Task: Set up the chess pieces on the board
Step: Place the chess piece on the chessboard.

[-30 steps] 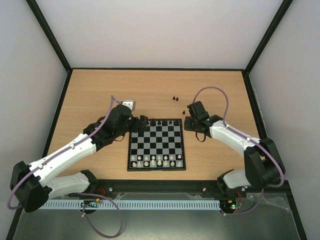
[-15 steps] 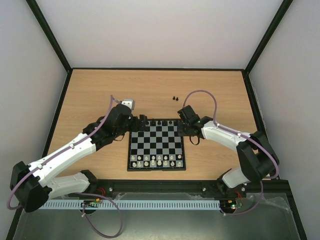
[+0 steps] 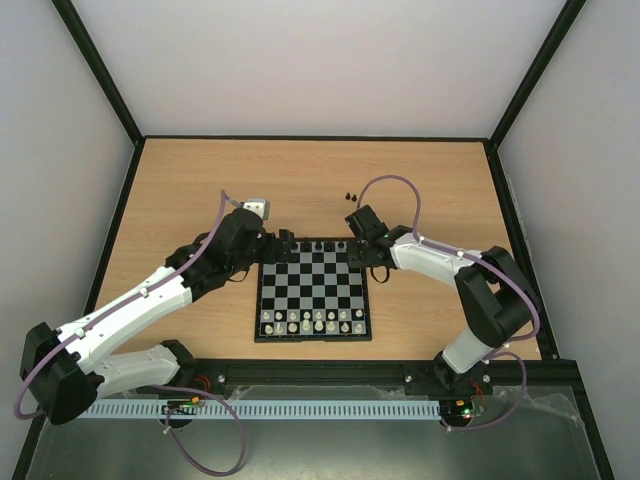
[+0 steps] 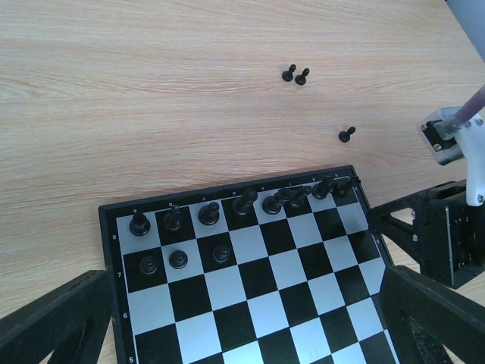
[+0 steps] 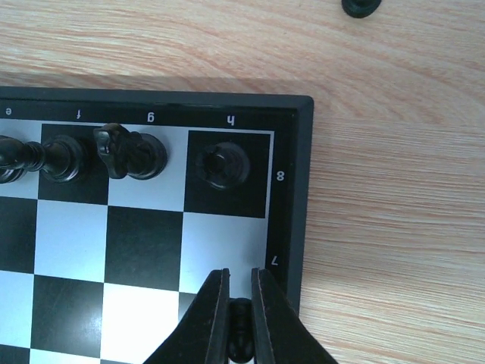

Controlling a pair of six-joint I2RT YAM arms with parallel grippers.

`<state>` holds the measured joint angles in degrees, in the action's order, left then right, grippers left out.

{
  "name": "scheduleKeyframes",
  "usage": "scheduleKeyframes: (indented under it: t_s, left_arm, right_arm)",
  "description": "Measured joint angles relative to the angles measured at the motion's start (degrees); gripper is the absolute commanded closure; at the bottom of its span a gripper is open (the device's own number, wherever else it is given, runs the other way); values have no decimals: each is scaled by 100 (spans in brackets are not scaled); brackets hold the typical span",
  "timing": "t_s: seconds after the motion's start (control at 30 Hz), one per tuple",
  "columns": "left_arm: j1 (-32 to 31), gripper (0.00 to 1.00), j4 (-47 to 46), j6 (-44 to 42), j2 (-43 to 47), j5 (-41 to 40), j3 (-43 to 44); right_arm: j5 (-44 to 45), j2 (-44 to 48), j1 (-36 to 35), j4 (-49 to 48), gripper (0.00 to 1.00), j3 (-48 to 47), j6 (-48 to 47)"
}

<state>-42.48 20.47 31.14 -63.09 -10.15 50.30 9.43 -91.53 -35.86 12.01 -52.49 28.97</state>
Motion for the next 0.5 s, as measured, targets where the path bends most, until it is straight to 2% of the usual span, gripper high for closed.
scheduleKeyframes:
  t_s: [0.5]
  left_arm:
    - [2, 1, -44, -2, -63, -2, 0]
  right_arm:
    - [24, -442, -59, -149, 95, -205, 0]
